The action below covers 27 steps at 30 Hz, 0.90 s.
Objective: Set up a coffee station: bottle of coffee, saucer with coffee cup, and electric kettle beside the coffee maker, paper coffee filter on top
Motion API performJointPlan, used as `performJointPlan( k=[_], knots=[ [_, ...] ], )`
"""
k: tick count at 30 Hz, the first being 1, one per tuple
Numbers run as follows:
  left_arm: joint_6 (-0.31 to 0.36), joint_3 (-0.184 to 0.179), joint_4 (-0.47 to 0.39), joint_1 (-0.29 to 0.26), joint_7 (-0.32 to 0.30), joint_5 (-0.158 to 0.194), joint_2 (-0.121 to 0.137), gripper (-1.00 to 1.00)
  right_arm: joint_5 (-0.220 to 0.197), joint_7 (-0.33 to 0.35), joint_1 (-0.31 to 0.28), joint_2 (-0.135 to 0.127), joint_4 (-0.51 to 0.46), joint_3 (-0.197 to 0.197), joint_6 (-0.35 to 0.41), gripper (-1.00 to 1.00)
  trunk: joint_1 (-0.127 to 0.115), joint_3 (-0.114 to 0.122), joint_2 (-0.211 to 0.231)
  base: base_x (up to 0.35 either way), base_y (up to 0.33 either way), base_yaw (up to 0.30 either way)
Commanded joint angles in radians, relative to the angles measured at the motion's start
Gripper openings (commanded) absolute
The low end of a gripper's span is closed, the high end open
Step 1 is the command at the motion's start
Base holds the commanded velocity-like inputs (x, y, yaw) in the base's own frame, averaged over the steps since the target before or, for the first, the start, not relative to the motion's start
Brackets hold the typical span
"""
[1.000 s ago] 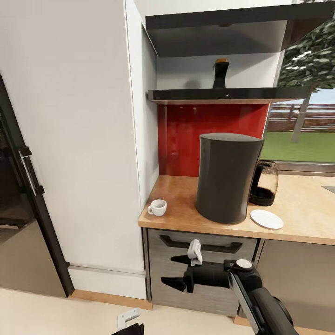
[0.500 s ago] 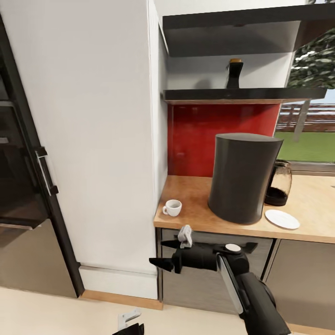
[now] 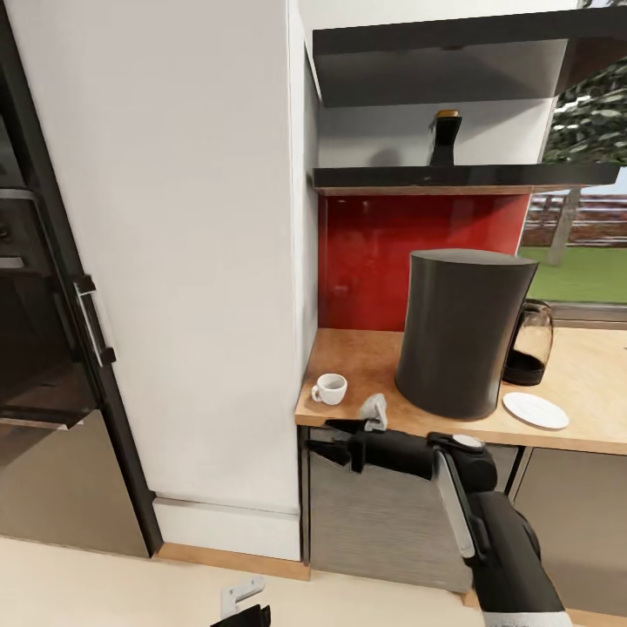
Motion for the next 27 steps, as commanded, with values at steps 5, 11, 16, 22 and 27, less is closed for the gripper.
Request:
performJointPlan(
  k=[5, 11, 16, 22, 27],
  knots=[
    [-0.002, -0.008, -0.001, 0.0, 0.006, 0.005, 0.0, 1.0, -0.006, 0.008, -0.02, -0.002, -0.006, -0.071, 0.013, 1.0, 0.0, -0.001, -0.001, 0.0, 0.0, 0.0],
    [-0.002, -0.008, -0.001, 0.0, 0.006, 0.005, 0.0, 1.0, -0.007, 0.016, -0.057, -0.003, -0.01, -0.094, 0.017, 1.0, 0.0, -0.001, -0.001, 0.0, 0.0, 0.0],
    [-0.002, -0.008, -0.001, 0.0, 0.006, 0.005, 0.0, 1.0, -0.005, 0.014, -0.076, -0.004, -0.011, -0.095, 0.019, 1.0, 0.0, -0.001, -0.001, 0.0, 0.0, 0.0],
    [-0.002, -0.008, -0.001, 0.0, 0.006, 0.005, 0.0, 1.0, 0.006, 0.0, -0.079, -0.004, -0.01, -0.093, 0.018, 1.0, 0.0, -0.001, -0.001, 0.0, 0.0, 0.0],
    [-0.002, -0.008, -0.001, 0.0, 0.006, 0.005, 0.0, 1.0, 0.008, -0.074, -0.079, -0.004, -0.003, -0.089, 0.012, 1.0, 0.0, -0.001, -0.001, 0.0, 0.0, 0.0]
  ],
)
